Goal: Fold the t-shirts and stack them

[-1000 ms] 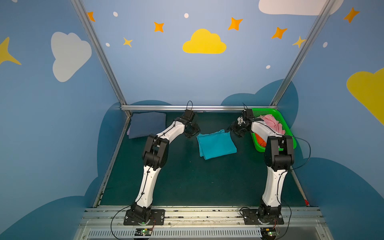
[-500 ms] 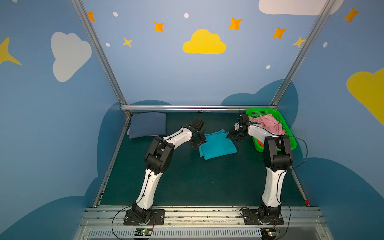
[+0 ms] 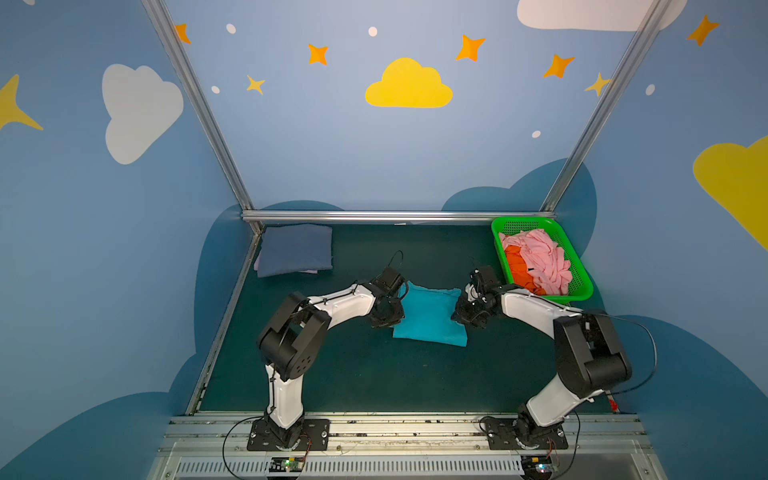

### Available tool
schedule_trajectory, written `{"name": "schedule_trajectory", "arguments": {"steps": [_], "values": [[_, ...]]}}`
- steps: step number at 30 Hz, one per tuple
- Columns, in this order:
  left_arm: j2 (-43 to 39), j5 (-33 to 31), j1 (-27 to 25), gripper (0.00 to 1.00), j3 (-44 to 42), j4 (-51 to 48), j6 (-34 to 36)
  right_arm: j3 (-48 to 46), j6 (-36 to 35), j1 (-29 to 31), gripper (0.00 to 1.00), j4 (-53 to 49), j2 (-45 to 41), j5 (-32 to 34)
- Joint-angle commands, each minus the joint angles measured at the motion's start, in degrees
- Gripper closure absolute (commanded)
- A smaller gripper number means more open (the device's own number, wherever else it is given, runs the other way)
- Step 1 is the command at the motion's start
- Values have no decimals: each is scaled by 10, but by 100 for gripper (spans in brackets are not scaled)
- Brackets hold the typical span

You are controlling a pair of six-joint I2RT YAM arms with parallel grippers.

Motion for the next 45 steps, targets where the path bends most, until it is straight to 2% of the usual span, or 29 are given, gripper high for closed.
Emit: {"name": "schedule_trajectory", "arguments": {"steps": [1, 5, 9, 11, 14, 19, 26, 31, 38, 40, 44, 45], "values": [[-59, -30, 1, 76, -50, -6, -18, -42, 9, -8, 58, -40, -71, 46], [-105, -57, 1, 65, -33, -28, -6, -50, -9, -40, 47, -79, -131, 63], [-71, -80, 1, 51, 54, -50, 35, -27, -22, -72, 44, -89, -134, 36], [-29, -89, 2, 46, 106, -58, 58, 1, -31, -75, 44, -91, -113, 17], [38, -90, 10, 42, 167, -64, 79, 31, -36, -75, 45, -82, -71, -8], [116, -78, 27, 34, 225, -59, 89, 62, -37, -79, 46, -54, 6, -38], [185, -52, 44, 33, 278, -45, 90, 91, -33, -95, 57, -25, 83, -71], [212, -39, 51, 42, 313, -40, 91, 115, -37, -105, 67, -25, 98, -79], [241, -19, 56, 77, 343, -36, 90, 136, -41, -113, 98, -28, 108, -92], [241, -9, 56, 81, 340, -31, 88, 135, -41, -113, 100, -28, 107, -94], [228, -12, 55, 96, 327, -27, 89, 128, -40, -113, 100, -29, 95, -93], [223, -15, 56, 96, 322, -27, 90, 126, -40, -114, 100, -30, 91, -92]]}}
